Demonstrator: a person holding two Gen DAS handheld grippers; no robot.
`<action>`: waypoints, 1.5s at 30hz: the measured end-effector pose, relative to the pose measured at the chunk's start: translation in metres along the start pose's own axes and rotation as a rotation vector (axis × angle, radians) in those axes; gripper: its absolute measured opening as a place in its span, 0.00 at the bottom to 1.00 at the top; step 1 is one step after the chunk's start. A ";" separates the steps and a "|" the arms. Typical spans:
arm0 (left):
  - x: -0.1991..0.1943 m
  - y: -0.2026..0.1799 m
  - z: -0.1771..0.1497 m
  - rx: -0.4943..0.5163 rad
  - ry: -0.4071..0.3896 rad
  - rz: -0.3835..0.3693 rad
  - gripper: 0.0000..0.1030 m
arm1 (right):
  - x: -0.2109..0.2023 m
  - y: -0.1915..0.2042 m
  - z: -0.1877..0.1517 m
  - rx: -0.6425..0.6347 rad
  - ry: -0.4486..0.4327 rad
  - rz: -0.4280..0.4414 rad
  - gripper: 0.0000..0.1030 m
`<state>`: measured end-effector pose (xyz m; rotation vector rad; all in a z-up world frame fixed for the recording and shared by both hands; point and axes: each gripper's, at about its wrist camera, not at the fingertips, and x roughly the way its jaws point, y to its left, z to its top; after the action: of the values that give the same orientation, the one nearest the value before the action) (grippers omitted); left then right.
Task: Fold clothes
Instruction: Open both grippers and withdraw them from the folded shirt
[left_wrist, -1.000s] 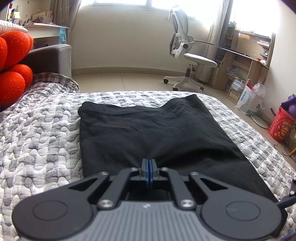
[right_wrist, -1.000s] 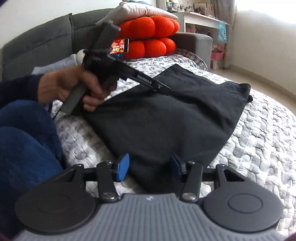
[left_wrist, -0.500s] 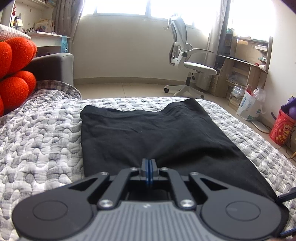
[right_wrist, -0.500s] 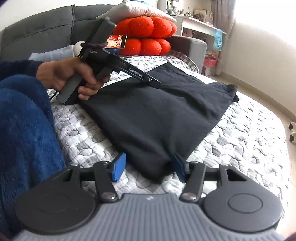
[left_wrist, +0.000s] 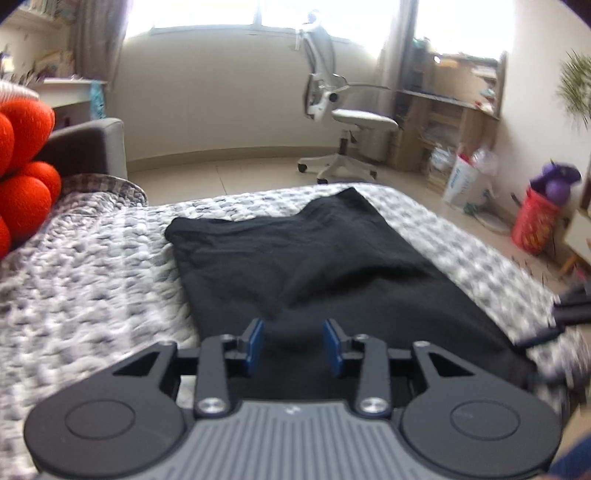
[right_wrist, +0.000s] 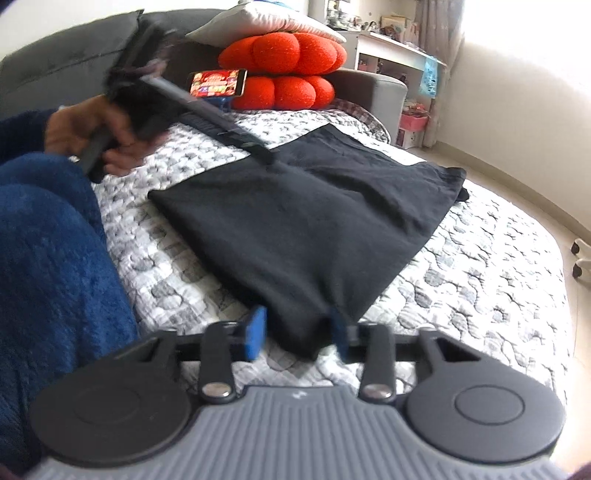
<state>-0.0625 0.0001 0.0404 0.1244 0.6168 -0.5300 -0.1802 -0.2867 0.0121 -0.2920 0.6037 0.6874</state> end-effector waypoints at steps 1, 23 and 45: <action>-0.006 0.001 -0.004 0.008 0.014 -0.008 0.36 | -0.001 0.000 0.001 0.008 -0.006 -0.001 0.22; -0.024 -0.041 -0.020 0.297 0.047 -0.262 0.54 | 0.006 -0.054 0.067 0.212 -0.105 0.058 0.09; -0.023 -0.020 -0.030 0.146 0.083 -0.238 0.54 | 0.015 0.000 0.035 -0.048 0.056 0.090 0.03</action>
<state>-0.1041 0.0011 0.0304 0.2136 0.6775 -0.8034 -0.1561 -0.2638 0.0306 -0.3309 0.6575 0.7832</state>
